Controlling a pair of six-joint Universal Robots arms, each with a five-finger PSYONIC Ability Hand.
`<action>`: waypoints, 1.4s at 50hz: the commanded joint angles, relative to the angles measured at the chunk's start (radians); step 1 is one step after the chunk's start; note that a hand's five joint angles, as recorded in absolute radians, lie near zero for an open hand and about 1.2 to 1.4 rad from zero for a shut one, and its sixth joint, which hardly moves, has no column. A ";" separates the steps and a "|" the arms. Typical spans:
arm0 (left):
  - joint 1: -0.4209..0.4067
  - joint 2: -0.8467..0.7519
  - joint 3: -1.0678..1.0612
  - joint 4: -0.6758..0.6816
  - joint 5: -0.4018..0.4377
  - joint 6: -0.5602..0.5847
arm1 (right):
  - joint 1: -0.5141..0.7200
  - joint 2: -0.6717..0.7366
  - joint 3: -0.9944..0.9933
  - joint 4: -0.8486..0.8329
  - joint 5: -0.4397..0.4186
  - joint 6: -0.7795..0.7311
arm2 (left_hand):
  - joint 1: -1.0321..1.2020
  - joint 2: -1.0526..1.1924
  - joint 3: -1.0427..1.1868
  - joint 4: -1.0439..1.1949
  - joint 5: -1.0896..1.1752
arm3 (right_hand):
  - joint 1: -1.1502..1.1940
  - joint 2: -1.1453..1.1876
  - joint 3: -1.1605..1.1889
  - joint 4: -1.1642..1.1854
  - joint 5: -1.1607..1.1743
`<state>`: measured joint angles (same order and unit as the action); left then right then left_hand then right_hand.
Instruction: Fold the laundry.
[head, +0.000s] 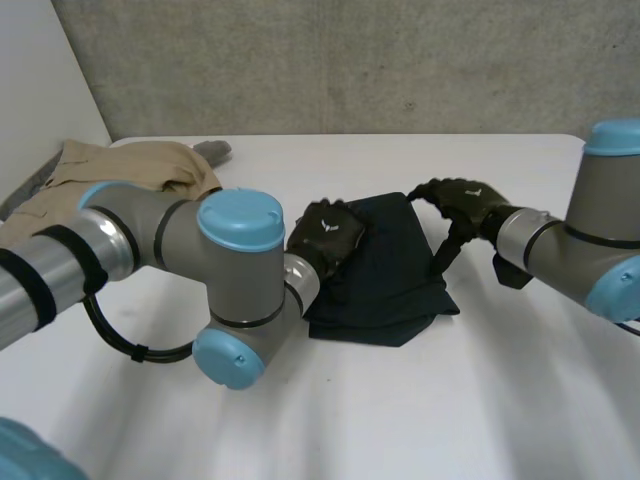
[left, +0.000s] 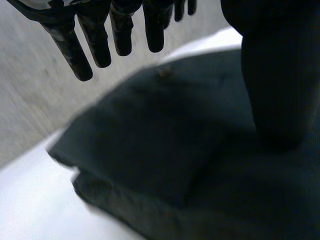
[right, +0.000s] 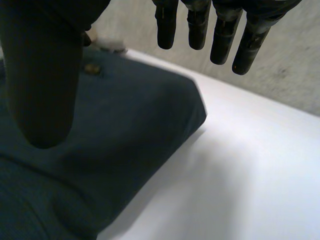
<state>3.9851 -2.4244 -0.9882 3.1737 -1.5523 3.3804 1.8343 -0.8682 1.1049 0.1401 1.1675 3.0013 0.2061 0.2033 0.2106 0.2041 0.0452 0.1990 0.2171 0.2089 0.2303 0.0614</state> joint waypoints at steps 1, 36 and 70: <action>0.017 -0.065 0.036 -0.069 -0.020 0.011 | 0.037 0.124 -0.075 0.022 0.018 -0.129 | 0.034 0.037 0.029 0.036 0.020 | -0.024 -0.043 -0.034 -0.056 -0.061; 0.100 0.313 -0.075 -0.057 0.152 -0.019 | 0.033 -0.230 0.246 -0.201 0.187 0.043 | -0.025 -0.022 -0.029 -0.023 -0.039 | -0.024 -0.043 -0.034 -0.056 -0.061; 0.190 0.501 -0.290 -0.060 0.521 -0.115 | 0.011 0.080 0.230 -0.307 0.032 0.202 | -0.025 -0.022 -0.029 -0.023 -0.039 | 1.196 1.178 1.186 1.165 1.159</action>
<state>4.1754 -1.9246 -1.2783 3.1126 -1.0292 3.2655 1.8415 -0.8249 1.3978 -0.1623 1.1778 3.1941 0.2061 0.2022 0.2105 0.2018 0.0427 0.5752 0.7241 0.6989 0.7139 0.4880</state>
